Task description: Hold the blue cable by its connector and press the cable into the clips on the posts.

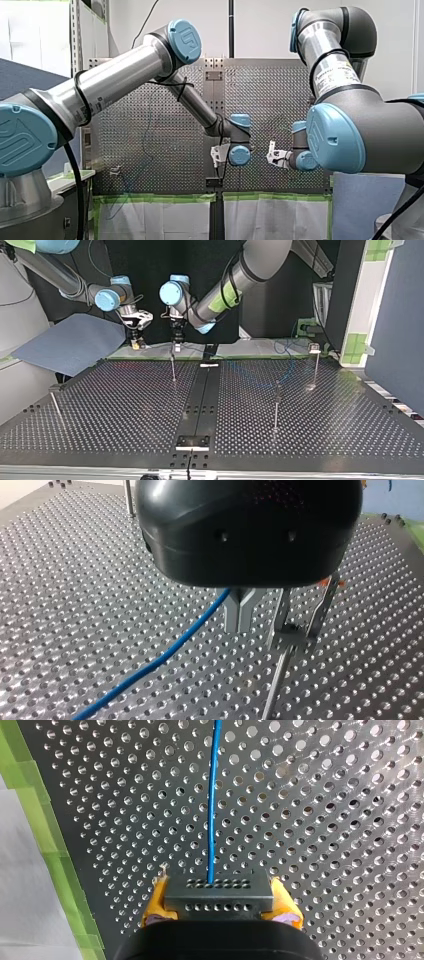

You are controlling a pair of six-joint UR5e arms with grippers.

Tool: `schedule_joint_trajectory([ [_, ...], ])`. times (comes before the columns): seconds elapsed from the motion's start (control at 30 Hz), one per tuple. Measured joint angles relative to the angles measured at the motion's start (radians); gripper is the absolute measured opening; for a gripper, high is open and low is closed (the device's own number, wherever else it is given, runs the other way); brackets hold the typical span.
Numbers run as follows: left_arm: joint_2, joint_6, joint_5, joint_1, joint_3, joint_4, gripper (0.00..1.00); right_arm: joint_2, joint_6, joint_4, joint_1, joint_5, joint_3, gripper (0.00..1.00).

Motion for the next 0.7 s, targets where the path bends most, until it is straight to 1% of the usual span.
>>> schedule_joint_trajectory([
  [0.13,-0.014,0.003,-0.004,-0.012,0.0,0.0,0.01,0.0,0.0,-0.001,0.0,0.001,-0.001,0.0],
  [0.23,-0.036,0.005,0.006,-0.012,0.0,0.013,0.01,0.0,0.0,0.0,0.0,0.0,-0.006,0.0],
  [0.37,-0.058,0.004,0.022,-0.002,0.0,0.029,0.01,0.0,-0.001,0.001,0.0,0.0,-0.013,0.0],
  [0.7,-0.063,0.009,0.058,0.035,0.001,0.034,0.01,0.0,-0.001,0.001,0.0,-0.001,-0.019,0.0],
])
